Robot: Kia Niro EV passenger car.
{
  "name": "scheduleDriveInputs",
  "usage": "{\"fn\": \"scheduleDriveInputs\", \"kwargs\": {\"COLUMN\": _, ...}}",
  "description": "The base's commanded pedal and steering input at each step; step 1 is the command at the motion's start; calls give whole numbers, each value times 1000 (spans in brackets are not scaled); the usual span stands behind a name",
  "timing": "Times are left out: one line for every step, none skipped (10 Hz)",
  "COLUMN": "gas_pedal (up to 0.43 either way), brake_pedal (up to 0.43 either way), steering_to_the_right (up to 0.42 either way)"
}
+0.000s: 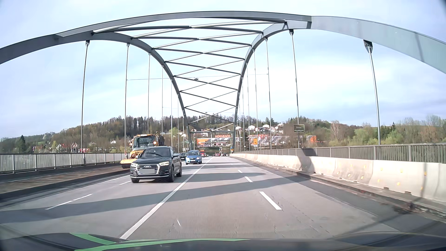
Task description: Follow the waypoints while adhering to traffic rules and regulations
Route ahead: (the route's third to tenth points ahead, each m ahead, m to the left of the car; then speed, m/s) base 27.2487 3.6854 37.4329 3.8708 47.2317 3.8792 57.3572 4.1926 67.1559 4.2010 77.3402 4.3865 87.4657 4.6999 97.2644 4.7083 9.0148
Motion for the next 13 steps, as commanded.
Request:
{"fn": "scheduleDriveInputs", "kwargs": {"gas_pedal": 79, "brake_pedal": 0, "steering_to_the_right": -6}}
{"fn": "scheduleDriveInputs", "kwargs": {"gas_pedal": 67, "brake_pedal": 0, "steering_to_the_right": -6}}
{"fn": "scheduleDriveInputs", "kwargs": {"gas_pedal": 39, "brake_pedal": 0, "steering_to_the_right": -6}}
{"fn": "scheduleDriveInputs", "kwargs": {"gas_pedal": 0, "brake_pedal": 0, "steering_to_the_right": -6}}
{"fn": "scheduleDriveInputs", "kwargs": {"gas_pedal": 0, "brake_pedal": 0, "steering_to_the_right": -5}}
{"fn": "scheduleDriveInputs", "kwargs": {"gas_pedal": 0, "brake_pedal": 0, "steering_to_the_right": -6}}
{"fn": "scheduleDriveInputs", "kwargs": {"gas_pedal": 0, "brake_pedal": 0, "steering_to_the_right": -5}}
{"fn": "scheduleDriveInputs", "kwargs": {"gas_pedal": 0, "brake_pedal": 0, "steering_to_the_right": -5}}
{"fn": "scheduleDriveInputs", "kwargs": {"gas_pedal": 0, "brake_pedal": 0, "steering_to_the_right": -5}}
{"fn": "scheduleDriveInputs", "kwargs": {"gas_pedal": 0, "brake_pedal": 0, "steering_to_the_right": -4}}
{"fn": "scheduleDriveInputs", "kwargs": {"gas_pedal": 0, "brake_pedal": 0, "steering_to_the_right": -4}}
{"fn": "scheduleDriveInputs", "kwargs": {"gas_pedal": 0, "brake_pedal": 0, "steering_to_the_right": -4}}
{"fn": "scheduleDriveInputs", "kwargs": {"gas_pedal": 0, "brake_pedal": 0, "steering_to_the_right": -4}}
